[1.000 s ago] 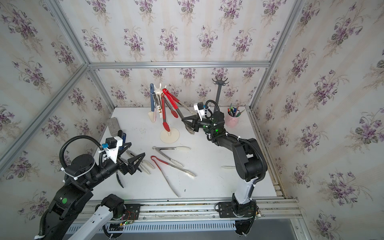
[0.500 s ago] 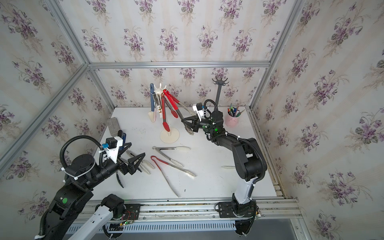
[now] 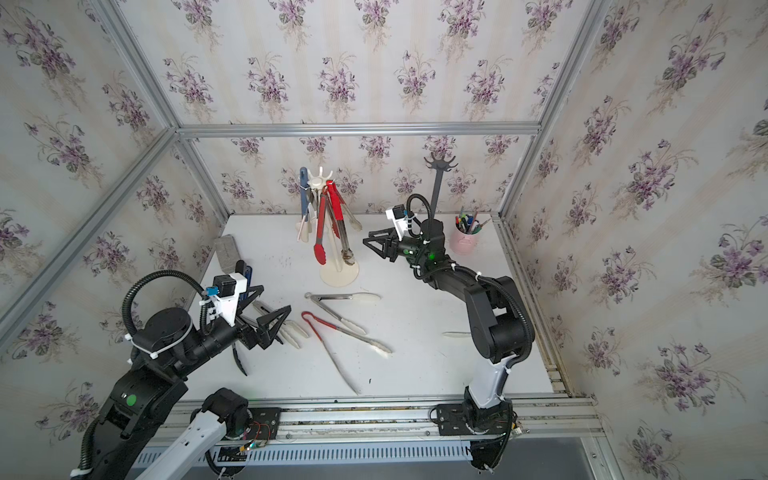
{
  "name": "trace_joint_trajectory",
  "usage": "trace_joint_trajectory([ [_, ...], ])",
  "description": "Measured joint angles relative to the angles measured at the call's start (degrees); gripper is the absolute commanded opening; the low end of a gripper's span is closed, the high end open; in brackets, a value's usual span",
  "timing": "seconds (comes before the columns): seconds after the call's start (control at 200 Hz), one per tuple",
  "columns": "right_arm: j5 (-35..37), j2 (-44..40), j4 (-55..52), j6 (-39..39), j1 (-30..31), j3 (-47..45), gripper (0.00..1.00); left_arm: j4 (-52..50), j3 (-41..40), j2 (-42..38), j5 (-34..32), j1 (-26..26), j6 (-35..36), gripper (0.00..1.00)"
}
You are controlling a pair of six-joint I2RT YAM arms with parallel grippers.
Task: Hang food tongs on kitchen utensil racks
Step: Hang the food tongs on the rack, then pick up the food tongs from the center of the board.
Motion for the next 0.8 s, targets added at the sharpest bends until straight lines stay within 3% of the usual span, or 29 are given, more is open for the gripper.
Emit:
trace_joint_trajectory([
  [0.23,3.0,-2.8,-2.6,-1.8,0.0,-1.2,0.6,0.0,-0.7,0.2,-0.8,0.0,0.0,0.99],
  [0.799,9.3,-9.7,-9.1,-4.7,0.0,-6.0,0.61,0.0,-3.8,0.6,-9.2,0.0,-5.4,0.99],
])
